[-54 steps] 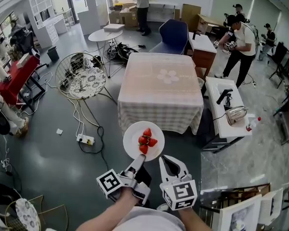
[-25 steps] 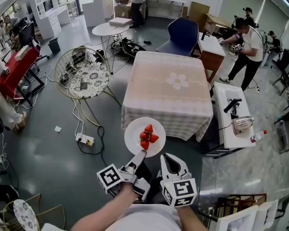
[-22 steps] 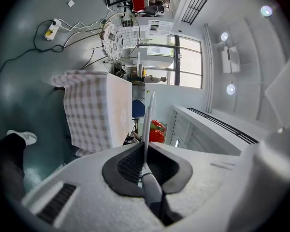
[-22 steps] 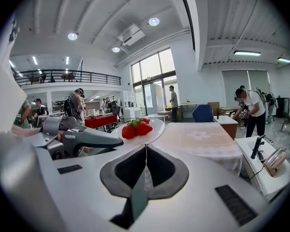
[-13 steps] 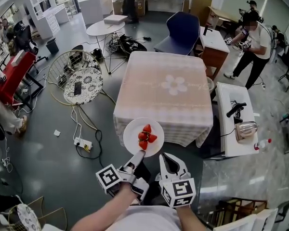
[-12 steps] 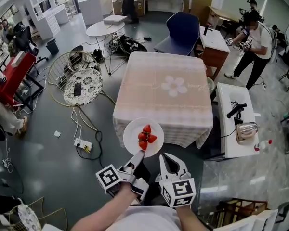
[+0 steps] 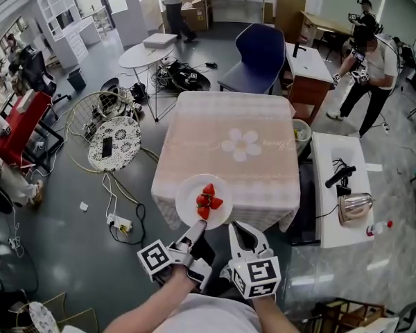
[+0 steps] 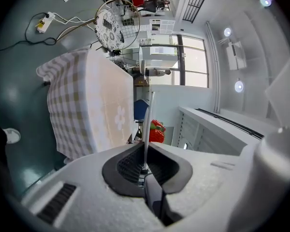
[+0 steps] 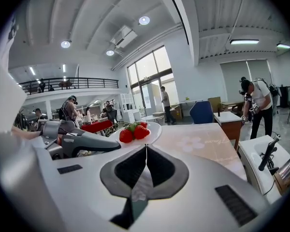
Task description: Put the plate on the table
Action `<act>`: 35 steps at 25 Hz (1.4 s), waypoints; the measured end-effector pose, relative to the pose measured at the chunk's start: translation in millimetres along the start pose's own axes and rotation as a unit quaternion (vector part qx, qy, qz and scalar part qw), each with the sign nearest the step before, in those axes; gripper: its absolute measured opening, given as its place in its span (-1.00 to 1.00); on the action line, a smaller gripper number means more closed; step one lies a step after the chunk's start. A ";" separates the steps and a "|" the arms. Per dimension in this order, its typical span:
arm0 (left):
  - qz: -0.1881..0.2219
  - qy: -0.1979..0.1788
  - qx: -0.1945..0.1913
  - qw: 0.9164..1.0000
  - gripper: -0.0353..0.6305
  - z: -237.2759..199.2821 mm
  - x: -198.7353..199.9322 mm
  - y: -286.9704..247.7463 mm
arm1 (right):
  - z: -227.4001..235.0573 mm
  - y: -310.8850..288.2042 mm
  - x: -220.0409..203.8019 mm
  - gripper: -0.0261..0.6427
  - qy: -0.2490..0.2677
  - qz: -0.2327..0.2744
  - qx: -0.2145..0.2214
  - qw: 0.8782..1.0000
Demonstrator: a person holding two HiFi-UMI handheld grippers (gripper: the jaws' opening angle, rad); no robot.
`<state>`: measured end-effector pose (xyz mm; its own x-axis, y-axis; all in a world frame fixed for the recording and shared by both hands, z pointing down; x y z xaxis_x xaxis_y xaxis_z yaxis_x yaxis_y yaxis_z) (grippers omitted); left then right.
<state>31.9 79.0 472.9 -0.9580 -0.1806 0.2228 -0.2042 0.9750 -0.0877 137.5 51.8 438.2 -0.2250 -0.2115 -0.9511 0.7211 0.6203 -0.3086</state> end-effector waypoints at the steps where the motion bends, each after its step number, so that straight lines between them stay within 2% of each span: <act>1: 0.001 -0.001 0.001 1.000 -0.83 0.3 -0.6 -4.4 | 4.4 -2.4 -0.1 -0.91 -0.001 0.000 0.002 1.000; 12: 0.004 0.004 0.013 1.000 -0.84 2.4 26.8 -28.4 | 13.8 -40.5 6.2 -0.91 -0.006 -0.013 0.011 1.000; 22: -0.070 0.000 0.032 0.997 -0.84 5.8 94.2 -73.7 | 5.7 -115.3 17.3 -0.91 -0.009 -0.040 -0.046 0.998; 30: -0.105 0.000 0.042 0.994 -0.83 19.6 175.1 -99.0 | -19.2 -198.3 41.6 -0.91 -0.010 -0.045 -0.070 0.997; 35: -0.126 0.012 0.046 0.991 -0.84 22.6 207.4 -110.8 | -32.7 -229.3 50.9 -0.91 -0.007 -0.056 -0.085 0.995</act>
<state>-148.7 -69.4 507.0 -0.8690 -0.4135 0.2718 -0.4556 0.8830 -0.1133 -60.8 -76.5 460.2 -0.2877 -0.2965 -0.9107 0.5711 0.7102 -0.4117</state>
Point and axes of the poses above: the fingertips, and each gripper's own axes: y backward along the fingers, z to its right, x out of its top, the point moved 2 cm from there along y, backward along the fingers, and after that the axes turned 9 degrees about y, right-handed, at the moved point
